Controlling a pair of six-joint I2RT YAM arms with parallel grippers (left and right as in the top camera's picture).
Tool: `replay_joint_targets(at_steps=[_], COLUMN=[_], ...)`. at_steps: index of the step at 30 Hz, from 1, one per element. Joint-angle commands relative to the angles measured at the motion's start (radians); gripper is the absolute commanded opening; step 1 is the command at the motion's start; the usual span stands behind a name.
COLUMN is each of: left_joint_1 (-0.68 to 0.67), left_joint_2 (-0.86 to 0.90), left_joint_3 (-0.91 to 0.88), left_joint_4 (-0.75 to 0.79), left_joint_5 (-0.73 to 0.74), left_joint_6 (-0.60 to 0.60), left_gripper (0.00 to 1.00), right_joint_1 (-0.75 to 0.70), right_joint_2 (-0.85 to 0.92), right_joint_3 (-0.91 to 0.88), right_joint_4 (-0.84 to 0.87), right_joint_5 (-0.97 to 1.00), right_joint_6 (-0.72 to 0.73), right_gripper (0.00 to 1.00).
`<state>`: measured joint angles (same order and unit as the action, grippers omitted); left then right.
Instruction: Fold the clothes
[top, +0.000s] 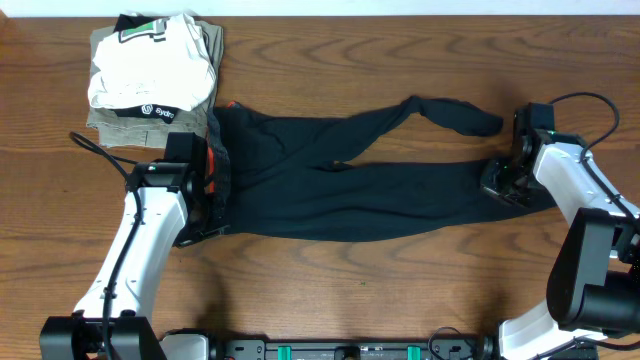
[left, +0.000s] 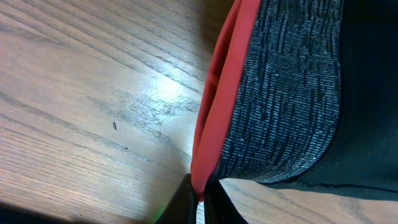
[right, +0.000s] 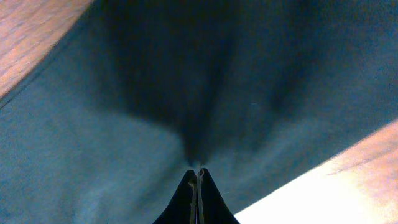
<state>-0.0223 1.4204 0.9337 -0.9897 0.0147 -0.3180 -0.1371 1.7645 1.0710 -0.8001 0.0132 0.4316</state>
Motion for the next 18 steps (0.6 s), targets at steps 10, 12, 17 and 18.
replay_joint_targets(at_steps=[10, 12, 17, 18], left_joint_1=[0.006, 0.006, 0.006, 0.006], left_joint_2=[-0.005, -0.005, -0.005, -0.005], left_joint_3=[0.014, 0.014, 0.014, 0.014], left_joint_4=[-0.008, -0.008, -0.008, -0.008], left_joint_5=[-0.026, -0.026, -0.026, -0.026], left_joint_6=[-0.016, -0.016, -0.017, -0.02], left_gripper=[0.06, 0.06, 0.06, 0.06], right_joint_1=[-0.041, -0.054, -0.103, -0.113], right_joint_2=[0.006, 0.006, 0.006, 0.006], right_joint_3=[-0.055, -0.055, -0.055, -0.056], right_joint_4=[0.013, 0.01, -0.002, -0.006], right_joint_5=[-0.002, 0.0, 0.061, 0.087], right_joint_6=[0.005, 0.005, 0.018, 0.032], right_gripper=[0.02, 0.02, 0.03, 0.03])
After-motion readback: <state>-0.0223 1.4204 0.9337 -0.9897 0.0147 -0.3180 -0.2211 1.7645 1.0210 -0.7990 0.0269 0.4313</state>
